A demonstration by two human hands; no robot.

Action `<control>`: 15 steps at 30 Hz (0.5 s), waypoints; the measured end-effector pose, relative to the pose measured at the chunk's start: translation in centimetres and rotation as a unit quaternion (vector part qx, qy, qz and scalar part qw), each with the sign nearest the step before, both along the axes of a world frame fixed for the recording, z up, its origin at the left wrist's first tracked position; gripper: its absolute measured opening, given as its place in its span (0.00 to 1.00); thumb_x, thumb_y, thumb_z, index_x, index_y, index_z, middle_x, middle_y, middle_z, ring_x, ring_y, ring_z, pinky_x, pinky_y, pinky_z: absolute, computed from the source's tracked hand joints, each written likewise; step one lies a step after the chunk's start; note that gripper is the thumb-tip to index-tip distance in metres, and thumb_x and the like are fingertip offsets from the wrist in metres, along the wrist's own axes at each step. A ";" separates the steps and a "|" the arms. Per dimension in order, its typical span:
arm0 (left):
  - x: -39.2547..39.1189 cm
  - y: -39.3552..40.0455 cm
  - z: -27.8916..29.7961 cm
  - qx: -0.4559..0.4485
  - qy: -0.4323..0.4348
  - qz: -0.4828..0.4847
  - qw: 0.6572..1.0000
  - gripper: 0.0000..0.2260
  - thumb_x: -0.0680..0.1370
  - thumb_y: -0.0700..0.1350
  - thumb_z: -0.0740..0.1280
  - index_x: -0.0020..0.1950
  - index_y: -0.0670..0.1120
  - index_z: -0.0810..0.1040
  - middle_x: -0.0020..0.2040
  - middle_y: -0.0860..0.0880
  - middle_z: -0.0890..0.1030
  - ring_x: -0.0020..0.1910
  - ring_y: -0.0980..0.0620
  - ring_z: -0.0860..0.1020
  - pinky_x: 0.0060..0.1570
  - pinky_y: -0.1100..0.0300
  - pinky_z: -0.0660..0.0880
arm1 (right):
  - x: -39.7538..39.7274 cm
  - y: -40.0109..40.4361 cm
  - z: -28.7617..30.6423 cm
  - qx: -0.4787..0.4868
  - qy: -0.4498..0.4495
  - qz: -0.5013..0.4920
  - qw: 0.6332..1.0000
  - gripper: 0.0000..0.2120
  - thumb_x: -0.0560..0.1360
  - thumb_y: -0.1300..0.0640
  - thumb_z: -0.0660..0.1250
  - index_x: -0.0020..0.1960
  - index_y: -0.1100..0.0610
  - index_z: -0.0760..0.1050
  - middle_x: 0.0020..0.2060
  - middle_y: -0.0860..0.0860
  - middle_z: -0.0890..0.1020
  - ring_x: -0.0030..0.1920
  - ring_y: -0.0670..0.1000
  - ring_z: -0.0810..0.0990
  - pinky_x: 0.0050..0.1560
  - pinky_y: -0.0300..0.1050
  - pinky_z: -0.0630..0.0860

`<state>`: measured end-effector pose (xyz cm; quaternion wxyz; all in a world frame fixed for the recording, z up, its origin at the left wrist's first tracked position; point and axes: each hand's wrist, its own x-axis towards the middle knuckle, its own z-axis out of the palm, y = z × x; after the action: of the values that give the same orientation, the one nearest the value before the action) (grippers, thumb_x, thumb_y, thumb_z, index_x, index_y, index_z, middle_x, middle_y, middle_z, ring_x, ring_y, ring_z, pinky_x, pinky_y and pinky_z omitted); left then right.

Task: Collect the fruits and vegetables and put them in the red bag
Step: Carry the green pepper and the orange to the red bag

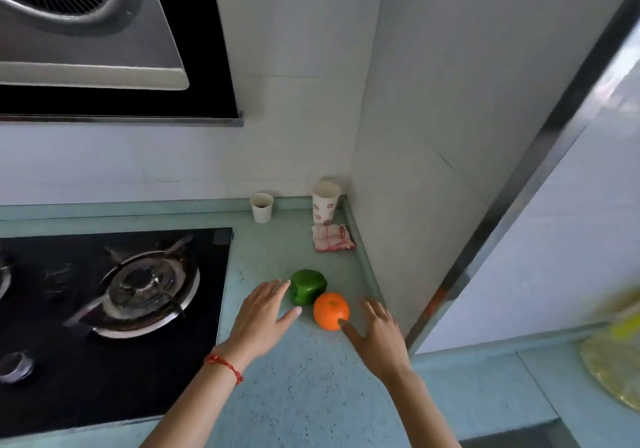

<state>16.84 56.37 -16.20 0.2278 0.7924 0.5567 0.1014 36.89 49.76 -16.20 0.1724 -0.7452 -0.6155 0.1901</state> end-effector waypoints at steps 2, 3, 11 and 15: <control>0.4 1.4 -1.2 -0.015 -0.029 0.008 0.999 0.28 0.78 0.56 0.56 0.74 0.47 0.54 0.76 0.47 0.58 0.75 0.49 0.54 0.71 0.57 0.53 | 0.1 1.3 -1.0 -0.012 0.016 -0.003 1.000 0.27 0.76 0.42 0.60 0.71 0.51 0.60 0.71 0.49 0.66 0.68 0.53 0.66 0.63 0.45 0.66; 0.6 2.1 -1.8 -0.029 -0.044 0.014 0.998 0.28 0.78 0.56 0.57 0.74 0.47 0.55 0.75 0.47 0.58 0.74 0.50 0.55 0.71 0.57 0.54 | 0.1 1.8 -1.5 -0.017 0.025 -0.008 1.000 0.27 0.76 0.42 0.60 0.71 0.50 0.61 0.70 0.49 0.66 0.67 0.53 0.68 0.61 0.46 0.68; 2.5 7.4 -6.0 -0.098 -0.166 0.090 0.977 0.29 0.75 0.51 0.66 0.72 0.44 0.60 0.73 0.45 0.64 0.71 0.48 0.62 0.68 0.59 0.59 | 0.2 5.7 -5.6 -0.067 0.104 -0.054 0.991 0.29 0.73 0.44 0.64 0.71 0.46 0.59 0.70 0.47 0.67 0.64 0.52 0.71 0.53 0.47 0.73; 3.2 9.5 -8.0 -0.154 -0.186 0.119 0.963 0.36 0.71 0.51 0.71 0.73 0.43 0.58 0.74 0.43 0.62 0.72 0.46 0.61 0.69 0.55 0.59 | -0.3 6.9 -7.0 -0.087 0.148 -0.080 0.982 0.34 0.71 0.46 0.68 0.72 0.47 0.57 0.71 0.48 0.65 0.67 0.51 0.68 0.56 0.44 0.70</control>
<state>20.01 65.86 -24.24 0.4330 0.6431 0.6036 0.1858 36.57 56.63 -23.25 0.2108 -0.7677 -0.5031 0.3364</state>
